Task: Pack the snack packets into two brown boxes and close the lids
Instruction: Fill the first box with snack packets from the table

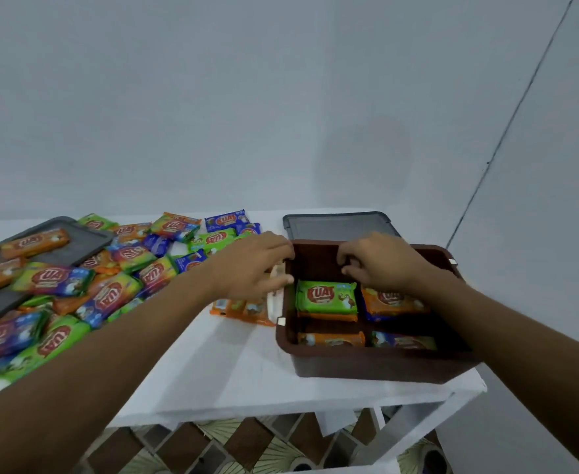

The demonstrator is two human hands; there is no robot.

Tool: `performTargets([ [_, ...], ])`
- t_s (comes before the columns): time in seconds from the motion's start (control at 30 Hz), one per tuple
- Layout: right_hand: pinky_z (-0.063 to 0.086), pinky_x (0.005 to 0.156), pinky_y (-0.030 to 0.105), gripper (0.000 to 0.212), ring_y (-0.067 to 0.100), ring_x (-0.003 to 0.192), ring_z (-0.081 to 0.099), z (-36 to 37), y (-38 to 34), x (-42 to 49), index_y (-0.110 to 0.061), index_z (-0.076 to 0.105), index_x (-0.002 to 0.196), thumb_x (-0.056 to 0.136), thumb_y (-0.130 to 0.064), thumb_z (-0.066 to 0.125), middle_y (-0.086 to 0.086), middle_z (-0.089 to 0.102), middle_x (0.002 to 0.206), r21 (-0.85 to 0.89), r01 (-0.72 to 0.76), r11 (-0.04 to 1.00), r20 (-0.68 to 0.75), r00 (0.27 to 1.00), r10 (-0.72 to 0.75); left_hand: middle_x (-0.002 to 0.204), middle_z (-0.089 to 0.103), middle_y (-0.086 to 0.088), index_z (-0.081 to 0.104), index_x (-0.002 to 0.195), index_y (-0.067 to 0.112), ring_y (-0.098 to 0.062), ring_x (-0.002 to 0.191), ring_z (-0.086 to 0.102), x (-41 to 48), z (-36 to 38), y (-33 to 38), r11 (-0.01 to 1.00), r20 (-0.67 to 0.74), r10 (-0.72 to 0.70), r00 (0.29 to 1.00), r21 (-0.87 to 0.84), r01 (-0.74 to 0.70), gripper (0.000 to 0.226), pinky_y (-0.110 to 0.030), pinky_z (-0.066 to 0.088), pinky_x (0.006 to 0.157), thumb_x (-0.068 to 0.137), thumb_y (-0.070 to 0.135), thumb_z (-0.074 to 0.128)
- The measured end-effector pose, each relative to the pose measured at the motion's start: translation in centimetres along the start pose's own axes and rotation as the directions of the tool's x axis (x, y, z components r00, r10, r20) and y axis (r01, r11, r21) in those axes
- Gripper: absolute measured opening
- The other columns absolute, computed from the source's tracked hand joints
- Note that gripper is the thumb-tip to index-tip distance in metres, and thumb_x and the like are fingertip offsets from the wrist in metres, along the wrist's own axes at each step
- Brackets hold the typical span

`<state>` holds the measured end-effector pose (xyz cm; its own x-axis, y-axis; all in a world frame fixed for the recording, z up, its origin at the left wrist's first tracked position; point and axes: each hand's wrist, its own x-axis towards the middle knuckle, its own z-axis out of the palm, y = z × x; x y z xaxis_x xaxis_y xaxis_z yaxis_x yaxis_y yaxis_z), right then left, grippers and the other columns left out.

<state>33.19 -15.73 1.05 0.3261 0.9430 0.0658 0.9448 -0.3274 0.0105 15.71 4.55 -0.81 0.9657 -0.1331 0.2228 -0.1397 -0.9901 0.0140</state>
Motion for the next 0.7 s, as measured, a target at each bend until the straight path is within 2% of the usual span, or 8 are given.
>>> performTargets([
  [0.1, 0.044, 0.066, 0.032, 0.015, 0.015, 0.087, 0.058, -0.7, -4.0, 2.4, -0.027, 0.063, 0.101, 0.091, -0.035, 0.057, -0.008, 0.065, 0.092, 0.066, 0.077, 0.995, -0.115, 0.991, -0.069, 0.125, 0.056, -0.004, 0.053, 0.13, 0.016, -0.022, 0.113, 0.053, -5.9, -0.4, -4.0, 0.99, 0.046, -0.14, 0.989, 0.012, 0.139, 0.051, -0.036, 0.046, 0.091, 0.094, 0.049, 0.038],
  [0.2, 0.048, 0.077, 0.038, 0.016, 0.015, 0.095, 0.055, -1.0, -9.1, 5.3, -0.025, 0.065, 0.102, 0.09, -0.033, 0.057, -0.005, 0.064, 0.097, 0.081, 0.157, 0.984, -0.125, 0.981, -0.146, 0.14, 0.049, -0.005, 0.05, 0.136, 0.019, -0.023, 0.126, 0.047, -12.4, -0.2, -8.1, 0.95, 0.236, -0.311, 0.921, 0.046, 0.309, 0.05, -0.034, 0.041, 0.099, 0.091, 0.039, 0.057],
  [0.3, 0.05, 0.08, 0.036, 0.025, 0.016, 0.1, 0.056, -0.6, -14.0, 7.9, -0.03, 0.063, 0.114, 0.091, -0.031, 0.055, -0.005, 0.063, 0.107, 0.046, 0.143, 0.989, 0.049, 0.988, -0.145, 0.153, 0.033, -0.001, 0.04, 0.143, 0.026, -0.021, 0.139, 0.032, -17.6, 0.3, -10.4, 0.922, 0.503, -0.365, 0.784, 0.078, 0.38, 0.07, -0.032, 0.03, 0.109, 0.081, 0.038, 0.07],
  [0.37, 0.051, 0.08, 0.035, 0.032, 0.019, 0.1, 0.058, 0.5, -17.3, 9.1, -0.029, 0.059, 0.123, 0.091, -0.027, 0.052, 0.0, 0.062, 0.115, 0.002, 0.099, 0.995, 0.233, 0.968, -0.097, 0.158, 0.024, 0.0, 0.027, 0.151, 0.029, -0.023, 0.145, 0.02, -20.1, 0.9, -11.5, 0.923, 0.591, -0.342, 0.73, 0.064, 0.38, 0.085, -0.039, 0.02, 0.116, 0.079, 0.039, 0.072],
  [0.43, 0.05, 0.082, 0.035, 0.037, 0.021, 0.099, 0.057, 2.7, -20.3, 10.0, -0.02, 0.054, 0.128, 0.092, -0.026, 0.053, 0.006, 0.059, 0.119, -0.074, 0.043, 0.996, 0.332, 0.943, -0.017, 0.157, 0.025, 0.001, 0.023, 0.152, 0.031, -0.022, 0.144, 0.019, -21.6, 1.5, -12.3, 0.938, 0.554, -0.312, 0.772, 0.053, 0.342, 0.086, -0.043, 0.019, 0.117, 0.081, 0.042, 0.07],
  [0.5, 0.047, 0.091, 0.04, 0.054, 0.028, 0.113, 0.053, 5.5, -22.1, 10.4, -0.01, 0.042, 0.139, 0.093, -0.035, 0.054, 0.014, 0.049, 0.136, -0.108, -0.078, 0.991, 0.329, 0.938, 0.109, 0.152, 0.034, 0.002, 0.029, 0.151, 0.031, -0.019, 0.138, 0.027, -22.4, 2.1, -13.0, 0.965, 0.46, -0.254, 0.851, 0.06, 0.256, 0.077, -0.042, 0.027, 0.113, 0.085, 0.051, 0.064],
  [0.6, 0.026, 0.113, 0.05, 0.084, 0.037, 0.143, 0.021, 9.1, -23.1, 9.9, -0.011, 0.008, 0.154, 0.094, -0.056, 0.045, 0.018, 0.014, 0.159, -0.067, -0.263, 0.962, 0.328, 0.905, 0.27, 0.143, 0.046, 0.0, 0.041, 0.146, 0.024, -0.018, 0.131, 0.038, -23.3, 2.5, -13.7, 0.976, 0.376, -0.206, 0.903, 0.007, 0.219, 0.077, -0.043, 0.034, 0.107, 0.087, 0.073, 0.031],
  [0.7, 0.031, 0.11, 0.048, 0.081, 0.033, 0.14, 0.028, 10.0, -24.0, 8.4, -0.015, 0.018, 0.152, 0.091, -0.06, 0.047, 0.014, 0.028, 0.154, -0.039, -0.285, 0.958, 0.216, 0.933, 0.287, 0.103, 0.063, -0.001, 0.063, 0.11, 0.017, -0.016, 0.093, 0.057, -23.4, 2.8, -13.5, 0.926, 0.207, -0.236, 0.949, -0.248, 0.284, 0.065, -0.038, 0.047, 0.08, 0.093, 0.067, 0.024],
])
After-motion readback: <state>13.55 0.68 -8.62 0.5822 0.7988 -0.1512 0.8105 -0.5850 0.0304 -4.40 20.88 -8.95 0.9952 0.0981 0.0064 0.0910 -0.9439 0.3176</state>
